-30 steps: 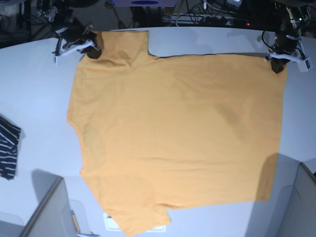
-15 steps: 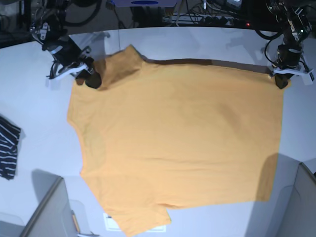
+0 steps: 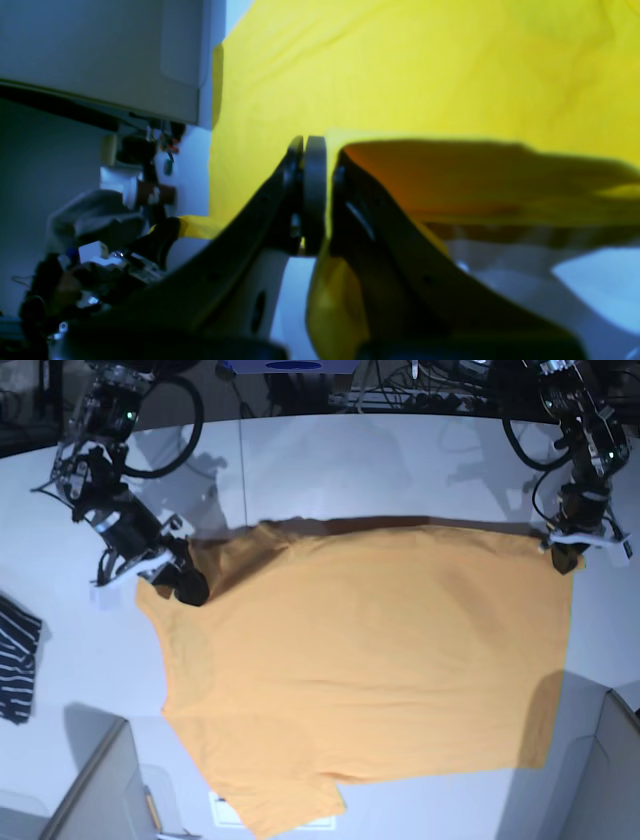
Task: Fold the T-shirt properly
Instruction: 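Lift the shoulder edge with both grippers, raising the shirt off the table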
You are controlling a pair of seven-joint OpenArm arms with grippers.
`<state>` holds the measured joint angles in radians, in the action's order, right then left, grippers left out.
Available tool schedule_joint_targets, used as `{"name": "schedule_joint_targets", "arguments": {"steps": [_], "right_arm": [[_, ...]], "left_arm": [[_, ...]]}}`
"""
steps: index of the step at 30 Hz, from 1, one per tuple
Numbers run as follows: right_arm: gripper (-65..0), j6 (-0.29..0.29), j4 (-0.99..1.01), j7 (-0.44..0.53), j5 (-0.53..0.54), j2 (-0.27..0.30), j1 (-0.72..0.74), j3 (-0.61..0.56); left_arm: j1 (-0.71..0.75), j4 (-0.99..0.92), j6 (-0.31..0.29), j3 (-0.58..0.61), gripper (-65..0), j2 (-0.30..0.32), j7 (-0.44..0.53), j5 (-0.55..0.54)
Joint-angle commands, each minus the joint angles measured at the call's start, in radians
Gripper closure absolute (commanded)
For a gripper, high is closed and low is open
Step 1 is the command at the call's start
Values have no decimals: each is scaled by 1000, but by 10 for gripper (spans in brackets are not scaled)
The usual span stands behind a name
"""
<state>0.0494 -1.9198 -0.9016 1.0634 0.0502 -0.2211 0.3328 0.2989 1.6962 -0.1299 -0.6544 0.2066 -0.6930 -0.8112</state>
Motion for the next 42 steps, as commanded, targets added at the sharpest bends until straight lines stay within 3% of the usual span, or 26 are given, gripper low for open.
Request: {"name": "schedule_joint_targets", "arguments": {"steps": [1,4,12,19,31,42], "right_arm": [[0,-16,1,11,16,6,19,-2],[0,-52,33,11,16,9,52,-5],[0,-52,161,11,16,10,150,-5],[0,-52,271,11,16,12,239,-5],[0,-52,441,22,15,38,361,-5],[0,-52,529,124,15,55,372,-7]], "left_arm": [[-13,-3,0,-3,0,15,25,-4],[-43,-61,0,-5,0,17,25,-4],[-117,-153,0,5,0,41,25,-1],[-191,-181,0,78,0,55,25,140],[-283,-241,0,80,0,60,25,145],[-344,-284,0,81,0,60,25,145]]}}
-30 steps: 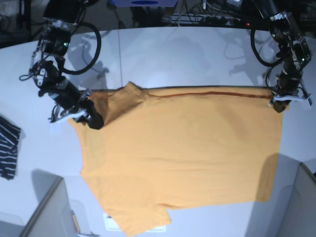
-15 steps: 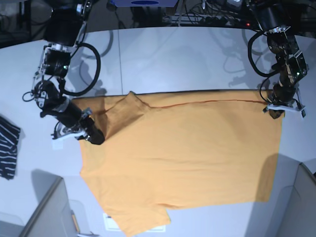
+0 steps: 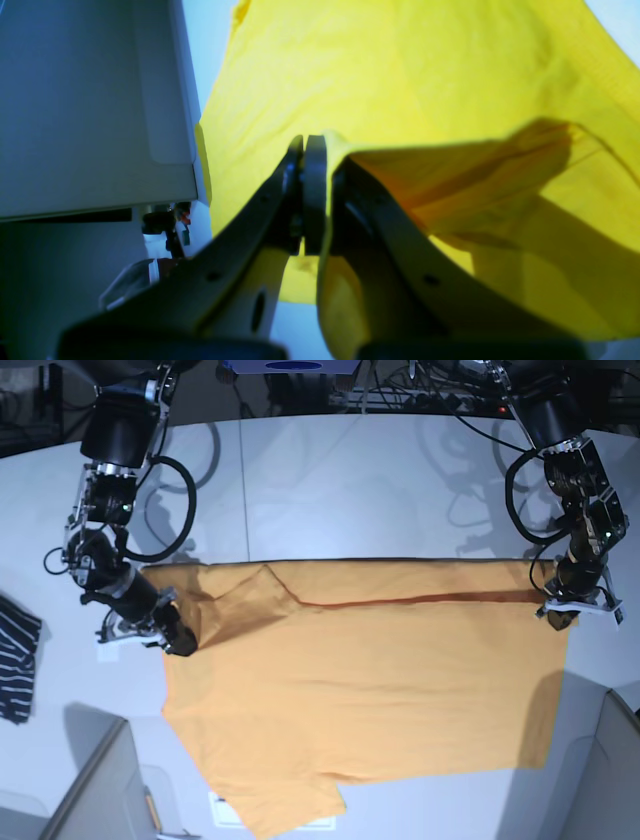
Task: Fold the T-shirt properly
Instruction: 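Lift the shoulder edge with both grippers, raising the shirt off the table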
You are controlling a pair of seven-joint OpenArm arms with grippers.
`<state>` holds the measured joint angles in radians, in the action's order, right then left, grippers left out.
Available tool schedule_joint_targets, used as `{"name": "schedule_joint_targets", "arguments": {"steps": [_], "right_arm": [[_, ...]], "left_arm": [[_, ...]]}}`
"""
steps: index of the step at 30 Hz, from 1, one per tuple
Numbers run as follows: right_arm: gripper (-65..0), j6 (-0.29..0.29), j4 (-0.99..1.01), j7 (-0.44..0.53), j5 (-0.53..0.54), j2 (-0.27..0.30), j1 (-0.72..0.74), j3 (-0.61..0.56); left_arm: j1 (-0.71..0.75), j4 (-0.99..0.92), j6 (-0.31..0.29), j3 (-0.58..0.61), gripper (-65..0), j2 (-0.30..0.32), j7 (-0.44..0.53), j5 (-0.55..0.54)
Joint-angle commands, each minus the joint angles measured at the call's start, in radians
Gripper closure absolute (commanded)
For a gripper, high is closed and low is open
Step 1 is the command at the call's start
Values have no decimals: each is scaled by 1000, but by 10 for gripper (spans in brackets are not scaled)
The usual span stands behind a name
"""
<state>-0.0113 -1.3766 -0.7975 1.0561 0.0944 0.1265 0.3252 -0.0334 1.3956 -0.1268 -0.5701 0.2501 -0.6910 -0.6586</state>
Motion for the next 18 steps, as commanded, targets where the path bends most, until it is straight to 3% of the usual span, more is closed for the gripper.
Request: {"name": "schedule_joint_targets", "arguments": {"steps": [1,18], "right_arm": [[0,9,-14,28,22,11,25,1],[0,12,67,37,20,11,103,1]], "left_arm": [[-23,17,-3,-3,0,16,23,-8],[-70,-42,-3,-3,0,16,24,-8]]}}
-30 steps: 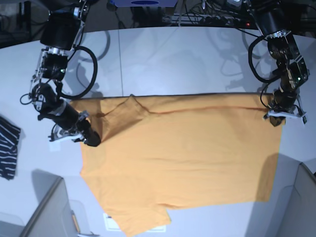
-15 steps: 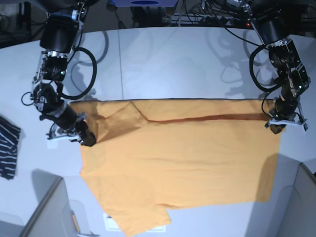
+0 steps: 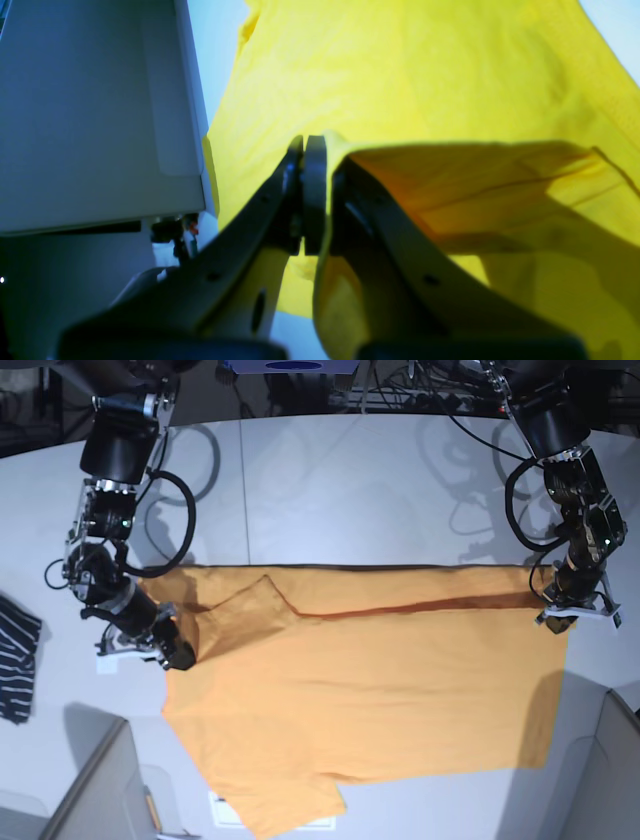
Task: Fold the T-shirt properly
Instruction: 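Lift the shoulder edge with both grippers, raising the shirt off the table, then hold the shoulder edge taut and lower the shirt flat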
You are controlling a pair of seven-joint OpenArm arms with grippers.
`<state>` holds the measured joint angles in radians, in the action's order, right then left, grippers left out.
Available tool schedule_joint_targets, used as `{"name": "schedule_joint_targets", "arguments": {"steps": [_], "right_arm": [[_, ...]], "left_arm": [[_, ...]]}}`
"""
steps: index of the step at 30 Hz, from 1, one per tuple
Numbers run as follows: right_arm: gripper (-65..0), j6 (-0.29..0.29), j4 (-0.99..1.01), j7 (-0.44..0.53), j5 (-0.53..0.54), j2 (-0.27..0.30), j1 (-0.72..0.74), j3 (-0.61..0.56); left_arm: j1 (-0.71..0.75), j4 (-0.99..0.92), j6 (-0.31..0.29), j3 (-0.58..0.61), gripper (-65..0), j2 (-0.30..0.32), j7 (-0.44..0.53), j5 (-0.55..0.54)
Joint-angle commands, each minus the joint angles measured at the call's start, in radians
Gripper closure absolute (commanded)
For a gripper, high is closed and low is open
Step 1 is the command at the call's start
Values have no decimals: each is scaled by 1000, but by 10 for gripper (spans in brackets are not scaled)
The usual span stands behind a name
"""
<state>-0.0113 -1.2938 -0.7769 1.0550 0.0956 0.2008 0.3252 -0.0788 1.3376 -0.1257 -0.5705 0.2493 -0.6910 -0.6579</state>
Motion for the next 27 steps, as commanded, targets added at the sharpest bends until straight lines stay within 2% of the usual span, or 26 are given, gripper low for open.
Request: {"name": "schedule_joint_targets", "arguments": {"steps": [1,7,11,19,27], "right_arm": [[0,12,-8,17,21,10,32,-1],[0,12,33,17,21,8,73,-16],[0,12,49,18,21,10,85,-47],[0,12,50,130,23,42,87,-163],[0,10,50,141,23,42,87,-166]], "left_arm": [[-26,16,-4,-3,0,17,24,-7],[-52,0,-4,-3,0,18,24,-6],[-68,-27,-4,-3,0,17,24,69],[-89,-34,-5,-3,0,17,24,99],[-109,-83,-5,-3,0,17,24,99]]}}
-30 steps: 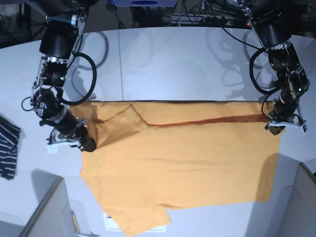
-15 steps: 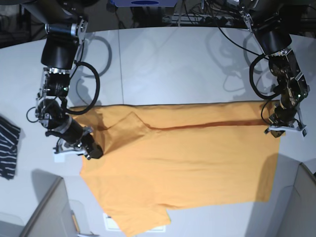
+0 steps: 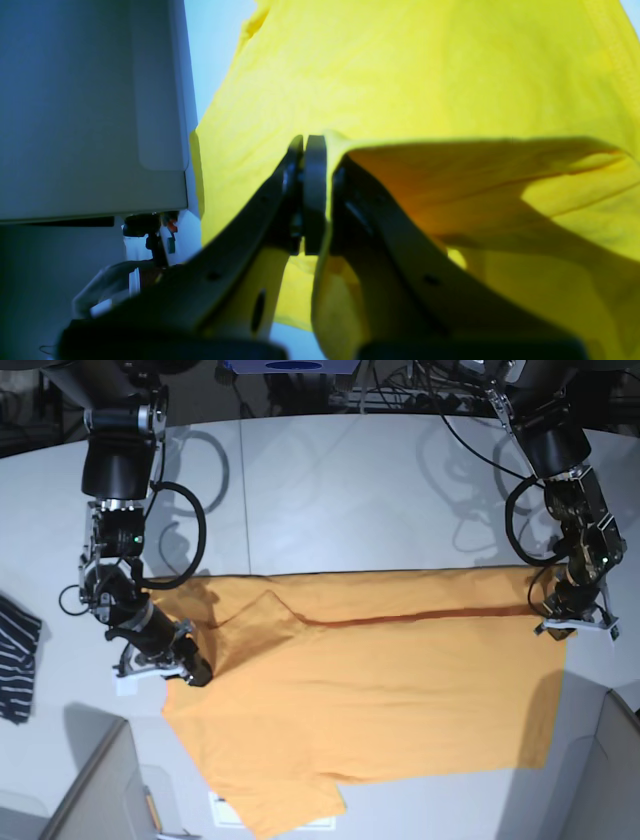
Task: Fold the T-shirt properly
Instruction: 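Hold the shoulder edge taut and lower the shirt flat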
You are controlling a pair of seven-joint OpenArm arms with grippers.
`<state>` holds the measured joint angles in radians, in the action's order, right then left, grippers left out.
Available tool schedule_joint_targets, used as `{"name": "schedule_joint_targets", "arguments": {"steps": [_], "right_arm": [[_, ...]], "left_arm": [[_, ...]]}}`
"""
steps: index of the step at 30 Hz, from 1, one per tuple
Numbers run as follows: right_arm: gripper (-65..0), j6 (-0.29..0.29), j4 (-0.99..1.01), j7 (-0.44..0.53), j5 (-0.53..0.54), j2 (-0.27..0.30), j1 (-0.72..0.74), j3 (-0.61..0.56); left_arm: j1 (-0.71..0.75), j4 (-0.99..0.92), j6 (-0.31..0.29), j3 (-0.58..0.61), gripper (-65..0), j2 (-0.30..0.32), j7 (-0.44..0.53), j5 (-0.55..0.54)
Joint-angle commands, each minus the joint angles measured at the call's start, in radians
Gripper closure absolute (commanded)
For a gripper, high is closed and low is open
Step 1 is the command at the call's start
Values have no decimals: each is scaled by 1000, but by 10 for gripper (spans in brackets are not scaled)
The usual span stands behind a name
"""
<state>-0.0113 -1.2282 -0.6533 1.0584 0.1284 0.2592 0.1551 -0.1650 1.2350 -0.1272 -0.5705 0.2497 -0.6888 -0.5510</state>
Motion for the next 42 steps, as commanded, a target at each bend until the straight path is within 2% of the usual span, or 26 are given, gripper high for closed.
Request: {"name": "schedule_joint_targets", "arguments": {"steps": [1,16,17,18,21,25,28,32,34,37,42], "right_arm": [[0,10,-15,17,19,9,28,4],[0,6,-2,17,19,9,21,5],[-26,6,9,17,19,9,21,5],[-80,6,20,17,19,10,22,5],[-186,6,43,19,19,7,21,65],[-192,6,55,19,19,10,-1,146],[-194,6,51,17,19,23,-16,188],[-194,6,-26,19,19,34,-79,222],[-195,-8,-101,19,19,30,-122,242],[-203,-115,-235,19,19,30,-206,240],[-297,-197,-397,19,19,29,-329,238]], "left_arm": [[-28,5,-4,-3,0,17,22,-8],[-31,-8,-7,-3,0,18,25,-8],[-32,-7,-7,-4,0,18,25,-8],[-32,-7,-7,-6,-10,18,25,-8],[-40,-7,-7,-9,-132,20,28,-8],[-81,-37,-7,-9,-327,40,28,-8],[-109,-39,-7,-9,-418,56,28,-8],[-97,19,-7,-16,-443,56,25,-30],[-44,78,-7,-75,-443,55,24,-51],[63,160,-7,-185,-443,47,24,-133],[252,230,-9,-230,-443,30,27,-268]]}}
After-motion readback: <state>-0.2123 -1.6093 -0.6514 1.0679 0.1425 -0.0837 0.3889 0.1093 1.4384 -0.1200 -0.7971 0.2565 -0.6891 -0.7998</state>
